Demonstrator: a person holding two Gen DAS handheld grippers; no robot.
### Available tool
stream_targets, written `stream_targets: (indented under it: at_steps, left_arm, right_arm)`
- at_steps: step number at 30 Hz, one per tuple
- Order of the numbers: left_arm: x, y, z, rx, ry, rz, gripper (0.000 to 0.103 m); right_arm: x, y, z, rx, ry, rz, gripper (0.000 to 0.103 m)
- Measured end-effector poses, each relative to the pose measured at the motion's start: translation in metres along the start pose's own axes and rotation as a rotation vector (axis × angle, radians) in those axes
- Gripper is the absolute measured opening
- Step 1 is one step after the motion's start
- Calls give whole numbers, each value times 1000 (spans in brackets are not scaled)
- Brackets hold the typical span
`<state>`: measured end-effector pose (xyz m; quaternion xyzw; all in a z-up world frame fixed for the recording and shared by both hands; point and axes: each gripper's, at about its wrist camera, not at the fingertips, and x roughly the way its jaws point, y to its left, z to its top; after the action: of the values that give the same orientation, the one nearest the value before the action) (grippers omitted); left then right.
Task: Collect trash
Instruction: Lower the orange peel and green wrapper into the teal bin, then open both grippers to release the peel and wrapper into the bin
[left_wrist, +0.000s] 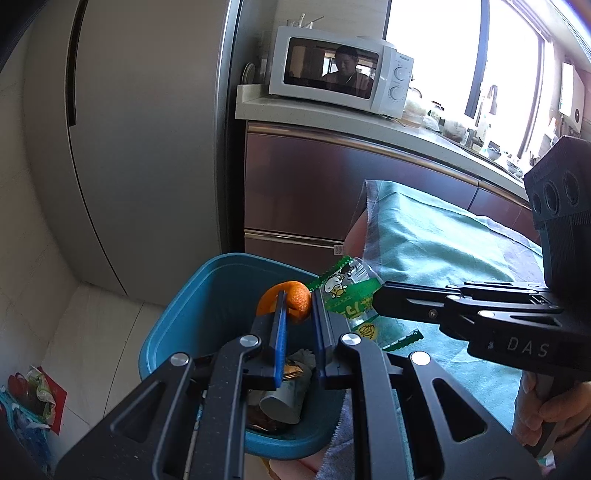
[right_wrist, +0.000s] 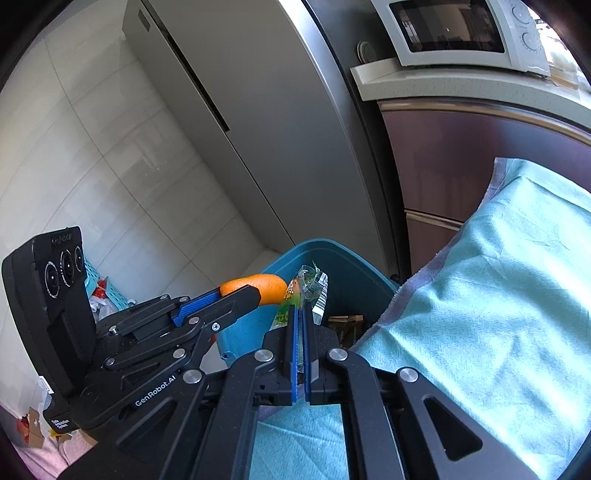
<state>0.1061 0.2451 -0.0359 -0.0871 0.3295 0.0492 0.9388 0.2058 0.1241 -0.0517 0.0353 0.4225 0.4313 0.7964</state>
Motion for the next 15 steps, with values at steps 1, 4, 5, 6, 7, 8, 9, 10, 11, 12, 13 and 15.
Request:
stream_targets:
  at_steps: [1, 4, 5, 6, 7, 8, 9, 10, 11, 12, 13, 15]
  left_arm:
    - [2, 0, 0, -2, 3, 1, 13]
    - [10, 3, 0, -7, 13, 5, 13]
    - [13, 4, 1, -11, 17, 3, 13]
    - [15, 4, 0, -15, 23, 2, 13]
    - [17, 4, -1, -18, 27, 4, 13]
    - [20, 5, -2, -21, 32, 6, 13]
    - [24, 6, -2, -26, 40, 4, 13]
    - [27, 8, -3, -36, 48, 1, 13]
    - [30, 9, -3, -44, 57, -1, 13]
    - [32, 10, -5, -48, 60, -1, 13]
    - [34, 11, -6, -53, 63, 0, 13]
    - [39, 11, -7, -60, 74, 0, 13]
  right_arm:
    - [2, 0, 0, 2, 5, -3, 1]
    - [10, -1, 1, 5, 18, -14, 1]
    - [12, 0, 2, 5, 22, -17, 1]
    - [15, 0, 2, 4, 26, -21, 1]
    - [16, 1, 2, 4, 29, -26, 1]
    - [19, 1, 2, 6, 33, -27, 1]
    - [21, 1, 2, 7, 38, -28, 1]
    - [24, 2, 2, 7, 42, -33, 1]
    - [26, 2, 1, 7, 45, -35, 1]
    - [28, 2, 1, 9, 50, -37, 1]
    - [31, 1, 2, 11, 54, -40, 1]
    - [33, 1, 2, 15, 62, -41, 1]
